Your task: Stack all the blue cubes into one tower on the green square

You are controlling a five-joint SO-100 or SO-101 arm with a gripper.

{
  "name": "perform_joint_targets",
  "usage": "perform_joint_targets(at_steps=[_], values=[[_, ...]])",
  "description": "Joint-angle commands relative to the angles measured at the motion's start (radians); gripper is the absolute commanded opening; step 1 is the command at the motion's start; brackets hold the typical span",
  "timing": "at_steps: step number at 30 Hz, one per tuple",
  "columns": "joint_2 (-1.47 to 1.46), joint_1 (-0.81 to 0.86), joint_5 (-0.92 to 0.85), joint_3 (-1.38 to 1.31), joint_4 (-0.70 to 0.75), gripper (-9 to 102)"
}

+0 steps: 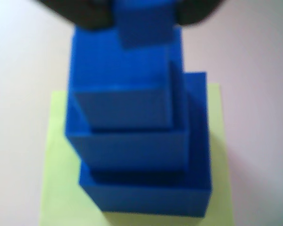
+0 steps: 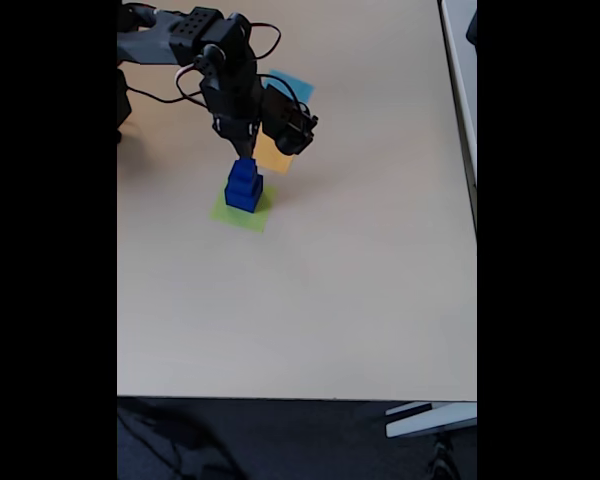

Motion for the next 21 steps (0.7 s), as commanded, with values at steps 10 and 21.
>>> perform_joint_targets(at_steps=[10, 21], values=[[0.040, 0.008, -0.008, -0.005, -0.032, 0], [0.031, 0.011, -0.008, -0.003, -0.029, 0]])
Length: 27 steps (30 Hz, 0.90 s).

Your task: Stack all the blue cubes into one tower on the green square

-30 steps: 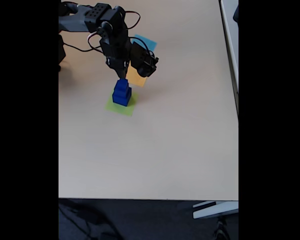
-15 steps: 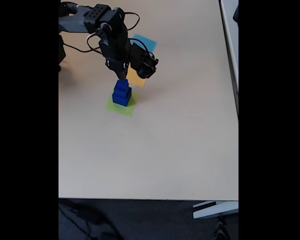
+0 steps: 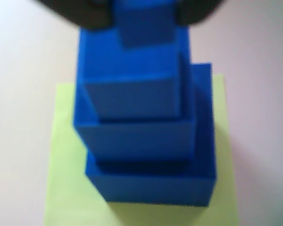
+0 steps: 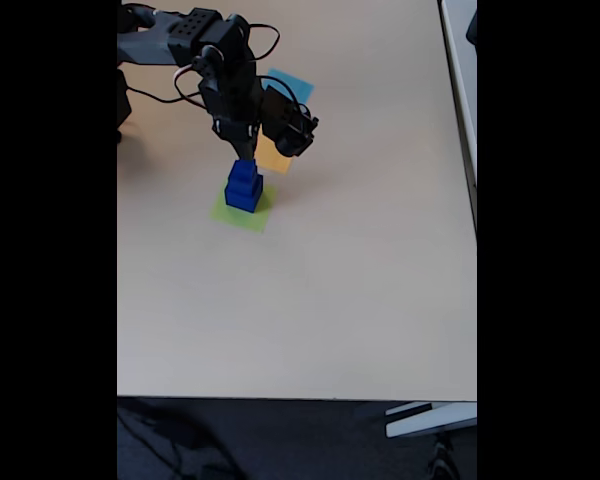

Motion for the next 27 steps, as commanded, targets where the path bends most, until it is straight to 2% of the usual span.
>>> perform_joint_targets(at_steps=[1, 27], values=[[0.031, 0.011, -0.008, -0.003, -0.012, 0], [0.034, 0.011, -0.014, 0.023, -0.012, 0]])
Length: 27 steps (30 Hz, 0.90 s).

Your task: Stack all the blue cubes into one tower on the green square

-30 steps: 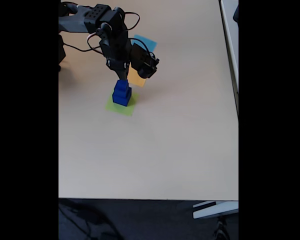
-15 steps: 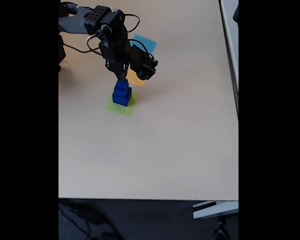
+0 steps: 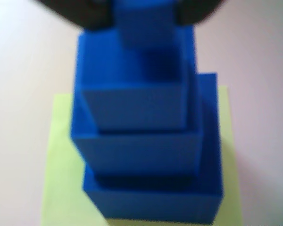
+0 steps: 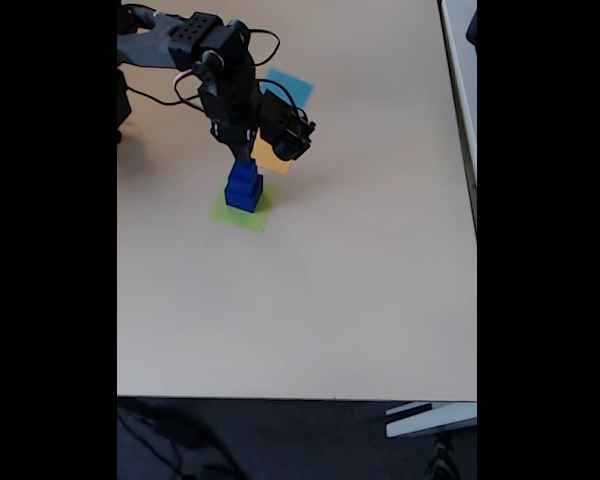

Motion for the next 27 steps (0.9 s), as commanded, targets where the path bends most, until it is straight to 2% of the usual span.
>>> perform_joint_targets(at_steps=[1, 27], values=[[0.034, 0.003, -0.005, -0.009, -0.011, 0], [0.023, 0.005, -0.015, -0.008, -0.014, 4]])
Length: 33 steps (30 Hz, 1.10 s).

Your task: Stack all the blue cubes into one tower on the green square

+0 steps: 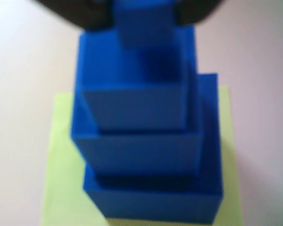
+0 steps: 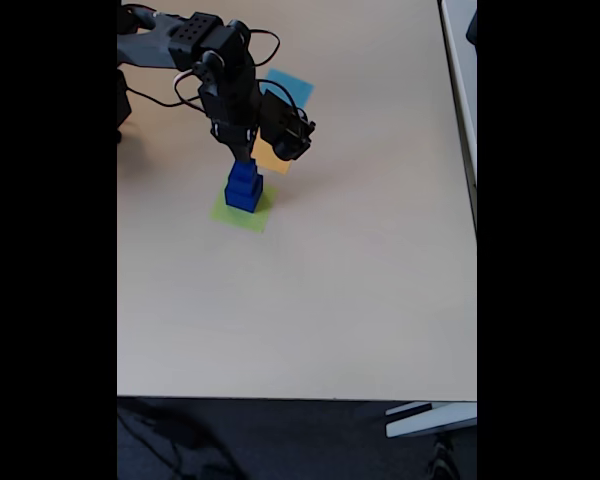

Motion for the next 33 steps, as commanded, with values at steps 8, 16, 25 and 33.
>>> perform_joint_targets(at_steps=[8, 16, 25, 33], values=[[0.021, 0.005, -0.009, -0.008, -0.014, 6], [0.020, 0.003, -0.009, -0.008, -0.012, 6], [0.029, -0.002, -0.021, -0.018, -0.023, 10], [0.041, -0.006, -0.026, -0.017, -0.028, 12]])
